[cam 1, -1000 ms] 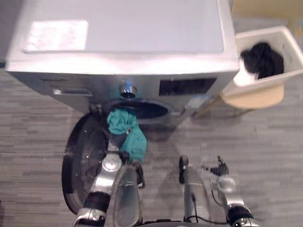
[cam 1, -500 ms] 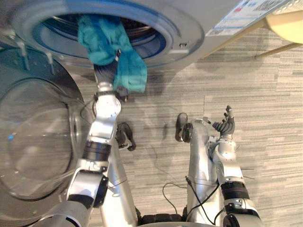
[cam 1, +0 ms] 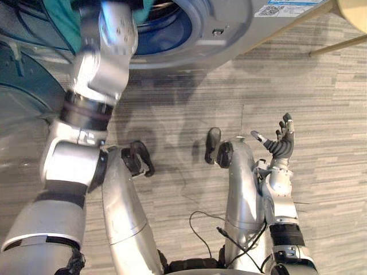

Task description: Pick up the laundry basket with both hands and put the clothes into the washing machine.

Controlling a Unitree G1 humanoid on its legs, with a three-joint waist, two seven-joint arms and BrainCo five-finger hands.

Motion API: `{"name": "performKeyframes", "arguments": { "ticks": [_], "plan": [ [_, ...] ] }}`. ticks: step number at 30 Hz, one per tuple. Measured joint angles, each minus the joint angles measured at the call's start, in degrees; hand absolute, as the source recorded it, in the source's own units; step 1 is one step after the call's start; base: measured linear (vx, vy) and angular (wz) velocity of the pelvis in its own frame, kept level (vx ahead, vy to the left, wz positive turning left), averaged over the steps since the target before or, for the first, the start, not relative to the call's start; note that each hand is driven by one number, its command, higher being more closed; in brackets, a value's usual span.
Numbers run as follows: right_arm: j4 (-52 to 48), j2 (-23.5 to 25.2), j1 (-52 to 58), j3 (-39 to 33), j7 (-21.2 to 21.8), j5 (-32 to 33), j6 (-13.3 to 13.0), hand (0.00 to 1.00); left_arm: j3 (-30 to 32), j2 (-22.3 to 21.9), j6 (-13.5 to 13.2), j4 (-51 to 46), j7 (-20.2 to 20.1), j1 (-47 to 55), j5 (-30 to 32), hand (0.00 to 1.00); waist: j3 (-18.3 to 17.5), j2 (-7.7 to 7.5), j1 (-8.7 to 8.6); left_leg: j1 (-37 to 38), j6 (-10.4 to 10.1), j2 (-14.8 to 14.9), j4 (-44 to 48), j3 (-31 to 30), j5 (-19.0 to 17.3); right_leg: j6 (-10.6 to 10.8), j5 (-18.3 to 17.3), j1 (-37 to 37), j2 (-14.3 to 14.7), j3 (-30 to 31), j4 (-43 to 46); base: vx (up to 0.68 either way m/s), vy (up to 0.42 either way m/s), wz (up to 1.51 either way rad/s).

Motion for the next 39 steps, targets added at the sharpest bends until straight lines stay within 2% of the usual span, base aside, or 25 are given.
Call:
{"name": "performKeyframes", "arguments": {
  "ticks": [2,6,11,15,18,21,26,29,31,32,37,39],
  "plan": [
    [2.0,-0.5,0.1,0.4,0.0,0.0,-0.2,0.00,-0.4,0.1,0.5,2.5,0.9,-1.7,0.3,0.00,0.0,-0.02,0.10,-0.2,0.0,0.8,-0.4,0.5,0.0,0.2,0.4,0.0,0.6,-0.1,-1.1,0.04,0.010,-0.18],
    [6.3,-0.6,0.7,0.7,-0.2,-0.1,1.2,0.00,-0.6,-0.5,1.5,8.3,1.0,-4.0,-0.3,0.00,0.1,-0.16,-0.29,-0.9,0.0,0.8,-0.9,0.6,0.0,0.3,0.5,-0.8,0.5,-0.1,-1.6,0.01,0.002,-0.02],
    [5.1,-0.7,1.0,0.7,0.1,0.1,2.4,0.00,0.6,-3.7,0.4,14.7,-7.5,-3.7,-3.7,0.00,0.4,-0.70,-0.15,-1.5,0.1,0.8,0.6,0.2,0.0,0.4,0.3,-1.3,0.4,-0.1,0.2,0.00,-0.007,0.03],
    [1.4,-0.6,3.1,0.6,1.6,0.4,3.3,0.00,3.9,-5.4,-1.2,14.9,-13.1,0.4,-6.6,0.00,0.4,-0.71,-0.04,-1.5,0.5,0.8,3.0,-0.5,-0.4,0.5,-0.3,-1.1,0.1,0.2,2.9,-0.02,-0.017,0.09],
    [0.9,-0.7,4.0,0.5,2.7,0.4,3.7,0.00,5.2,-5.9,-1.5,14.9,-15.0,3.1,-7.6,0.00,0.3,-0.79,-0.02,-0.7,0.5,0.7,3.4,-1.0,-0.3,0.5,-0.8,0.0,-0.4,0.0,3.7,-0.05,-0.035,0.15],
    [0.7,-0.8,5.1,0.5,3.3,0.4,4.7,0.00,8.1,-5.9,-1.8,12.3,-15.1,7.0,-9.4,0.00,0.3,-0.84,0.17,1.4,0.1,0.5,2.7,-1.1,-0.1,0.2,-1.1,2.1,-0.8,-0.1,3.7,-0.04,-0.052,0.16],
    [-1.5,0.1,7.1,-0.2,3.7,0.3,6.1,0.00,13.6,-6.1,-3.2,-1.2,-14.7,19.1,-14.4,0.00,0.1,-0.89,0.82,6.8,-0.7,-0.4,0.6,-1.7,0.5,-1.3,-2.6,7.8,-2.0,-1.5,3.5,0.02,-0.065,0.20],
    [-2.1,1.8,7.6,0.0,3.9,0.2,7.5,0.00,16.5,-8.7,-4.0,-7.3,-14.6,28.1,-18.5,0.00,0.0,-0.90,1.82,11.8,-1.7,-1.3,-1.8,-2.3,1.0,-2.0,-4.1,13.0,-2.7,-2.7,2.6,0.05,-0.082,0.26],
    [-2.1,2.4,8.1,-0.1,3.9,-0.2,8.4,0.00,18.2,-10.6,-4.8,-10.8,-14.7,36.0,-20.5,0.00,-2.6,-0.98,2.51,13.4,-2.4,-1.7,-3.8,-2.4,1.4,-2.5,-4.6,14.7,-3.3,-3.6,1.5,0.05,-0.100,0.23],
    [-2.1,2.3,8.8,-0.2,3.9,-0.7,8.9,0.00,18.8,-12.6,-5.2,-12.5,-14.7,41.3,-21.7,0.00,-4.9,-1.05,2.84,14.1,-2.9,-2.3,-5.1,-2.4,1.8,-2.6,-4.9,15.2,-3.5,-3.7,0.9,0.08,-0.118,0.22],
    [-2.1,2.6,9.6,-0.4,4.3,-1.7,11.2,0.00,22.1,-21.8,-5.7,-15.1,-15.8,61.1,-26.9,0.00,-6.3,-0.89,4.13,23.1,-4.3,-2.5,-11.6,-2.3,2.8,-2.8,-5.7,24.8,-3.5,-6.1,-4.4,0.06,-0.091,0.16],
    [-1.5,3.1,11.6,-0.5,5.2,-1.7,11.6,0.00,22.0,-25.9,-5.8,-15.1,-17.5,70.7,-29.2,0.00,-8.3,-0.82,4.99,28.5,-4.9,-3.2,-16.9,-1.8,4.0,-2.8,-5.6,30.2,-3.5,-7.2,-8.8,0.09,-0.078,0.18]
  ]
}}
